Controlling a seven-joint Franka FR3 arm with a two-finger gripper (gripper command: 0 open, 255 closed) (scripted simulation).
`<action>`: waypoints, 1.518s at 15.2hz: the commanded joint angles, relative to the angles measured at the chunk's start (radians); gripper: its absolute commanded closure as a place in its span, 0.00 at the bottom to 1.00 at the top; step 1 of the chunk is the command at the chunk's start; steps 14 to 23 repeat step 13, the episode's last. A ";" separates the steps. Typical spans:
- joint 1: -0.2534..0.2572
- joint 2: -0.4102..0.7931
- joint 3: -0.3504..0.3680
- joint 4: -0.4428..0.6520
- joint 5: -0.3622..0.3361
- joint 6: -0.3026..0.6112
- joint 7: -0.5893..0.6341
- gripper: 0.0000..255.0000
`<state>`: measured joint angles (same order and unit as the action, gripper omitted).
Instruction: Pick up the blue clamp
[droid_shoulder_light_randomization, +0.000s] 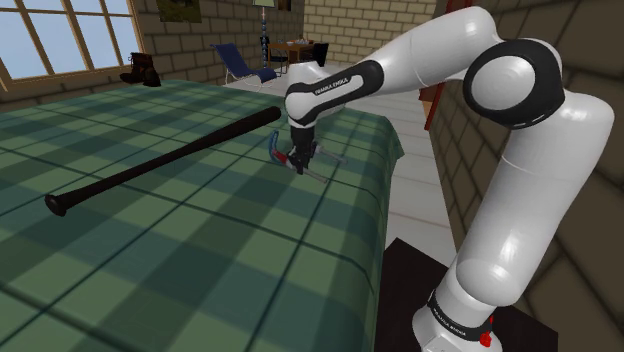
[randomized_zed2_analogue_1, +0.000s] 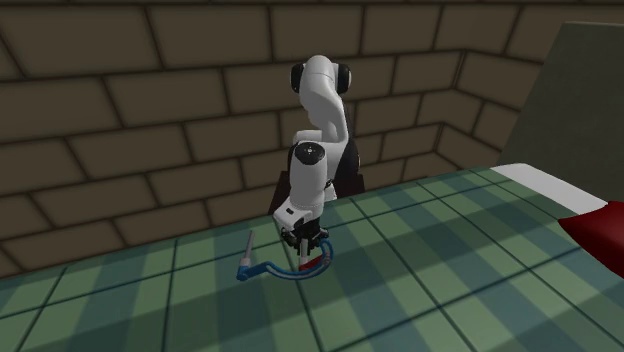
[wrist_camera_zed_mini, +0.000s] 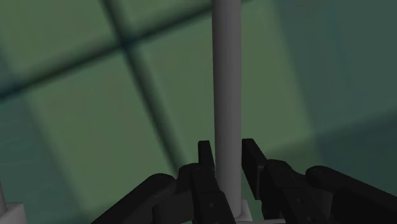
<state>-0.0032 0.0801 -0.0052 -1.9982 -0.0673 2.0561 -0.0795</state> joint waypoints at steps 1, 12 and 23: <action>0.001 -0.008 0.001 0.019 0.001 -0.027 -0.001 1.00; 0.001 -0.042 0.001 0.116 0.004 -0.158 -0.008 1.00; 0.001 -0.042 0.001 0.116 0.004 -0.158 -0.008 1.00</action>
